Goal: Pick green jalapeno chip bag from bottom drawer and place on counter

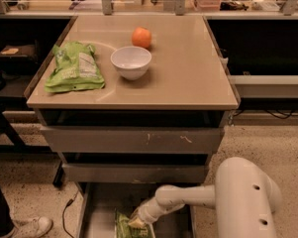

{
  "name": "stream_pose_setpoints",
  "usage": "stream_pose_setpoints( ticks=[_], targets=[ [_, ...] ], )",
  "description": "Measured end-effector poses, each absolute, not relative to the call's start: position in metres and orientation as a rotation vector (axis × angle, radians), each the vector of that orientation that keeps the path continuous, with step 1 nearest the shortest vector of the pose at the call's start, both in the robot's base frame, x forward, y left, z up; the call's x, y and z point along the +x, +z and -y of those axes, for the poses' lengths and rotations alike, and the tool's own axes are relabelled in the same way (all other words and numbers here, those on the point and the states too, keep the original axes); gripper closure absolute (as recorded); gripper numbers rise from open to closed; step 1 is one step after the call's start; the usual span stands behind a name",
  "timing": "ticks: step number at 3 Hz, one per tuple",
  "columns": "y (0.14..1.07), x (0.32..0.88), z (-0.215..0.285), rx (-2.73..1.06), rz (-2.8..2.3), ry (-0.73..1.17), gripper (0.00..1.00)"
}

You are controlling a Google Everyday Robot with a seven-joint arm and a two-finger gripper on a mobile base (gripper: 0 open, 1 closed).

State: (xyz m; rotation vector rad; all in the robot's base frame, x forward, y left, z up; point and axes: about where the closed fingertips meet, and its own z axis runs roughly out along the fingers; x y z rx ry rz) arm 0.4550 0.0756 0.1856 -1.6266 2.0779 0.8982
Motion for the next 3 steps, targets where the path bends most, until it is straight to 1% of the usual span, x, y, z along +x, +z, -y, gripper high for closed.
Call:
stream_pose_setpoints(
  ticks=[2,3],
  targets=[
    [0.290,0.427,-0.029,-1.474,-2.168,0.822,1.00],
    [0.302,0.406,-0.026,-1.523,-2.166,0.823,1.00]
  ],
)
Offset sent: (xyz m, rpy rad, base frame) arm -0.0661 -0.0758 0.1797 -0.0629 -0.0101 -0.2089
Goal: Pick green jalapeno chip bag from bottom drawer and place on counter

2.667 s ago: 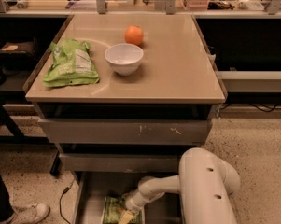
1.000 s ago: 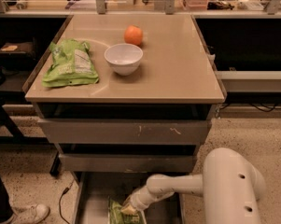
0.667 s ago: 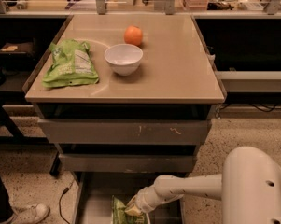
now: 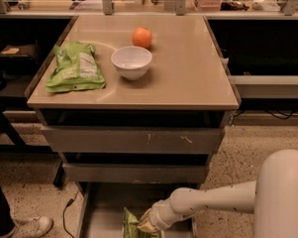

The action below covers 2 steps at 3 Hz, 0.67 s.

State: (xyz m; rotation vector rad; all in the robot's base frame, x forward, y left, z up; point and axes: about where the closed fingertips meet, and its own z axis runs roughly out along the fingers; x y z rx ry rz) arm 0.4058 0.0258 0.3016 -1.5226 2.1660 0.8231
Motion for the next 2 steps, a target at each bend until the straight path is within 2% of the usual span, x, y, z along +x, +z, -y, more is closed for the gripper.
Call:
stream_pose_setpoints(
  ticks=[2],
  targets=[
    [0.323,0.402,-0.022,-1.533,-2.180,0.785,1.00]
  ],
)
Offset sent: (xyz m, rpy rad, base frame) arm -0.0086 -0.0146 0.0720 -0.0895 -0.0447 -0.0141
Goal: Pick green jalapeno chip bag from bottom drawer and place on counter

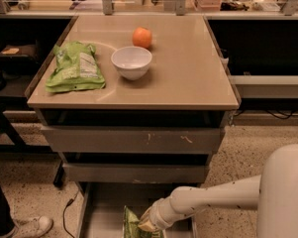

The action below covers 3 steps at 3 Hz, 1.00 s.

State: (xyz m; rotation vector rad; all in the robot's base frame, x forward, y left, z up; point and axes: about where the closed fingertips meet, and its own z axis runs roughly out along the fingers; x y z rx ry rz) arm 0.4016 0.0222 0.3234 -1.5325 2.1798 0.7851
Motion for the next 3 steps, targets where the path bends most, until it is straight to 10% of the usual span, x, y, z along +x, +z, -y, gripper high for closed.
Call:
stream_pose_setpoints(
  ticks=[3],
  targets=[
    [0.451,0.391,0.015,-1.504,-2.211,0.529,1.00]
  ],
)
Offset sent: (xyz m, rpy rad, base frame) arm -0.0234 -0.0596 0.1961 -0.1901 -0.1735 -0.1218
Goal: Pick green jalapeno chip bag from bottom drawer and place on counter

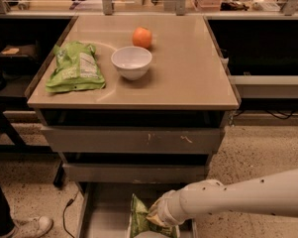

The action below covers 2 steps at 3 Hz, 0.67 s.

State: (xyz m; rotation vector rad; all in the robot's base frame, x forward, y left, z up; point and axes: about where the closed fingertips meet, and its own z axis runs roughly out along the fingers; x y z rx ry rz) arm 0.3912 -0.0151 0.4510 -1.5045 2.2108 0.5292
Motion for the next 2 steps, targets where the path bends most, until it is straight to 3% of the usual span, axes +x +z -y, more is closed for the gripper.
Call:
stream_pose_setpoints(
  ticks=[2],
  targets=[
    [0.477,0.398,0.015,-1.511,-2.195,0.516,1.00]
  ],
)
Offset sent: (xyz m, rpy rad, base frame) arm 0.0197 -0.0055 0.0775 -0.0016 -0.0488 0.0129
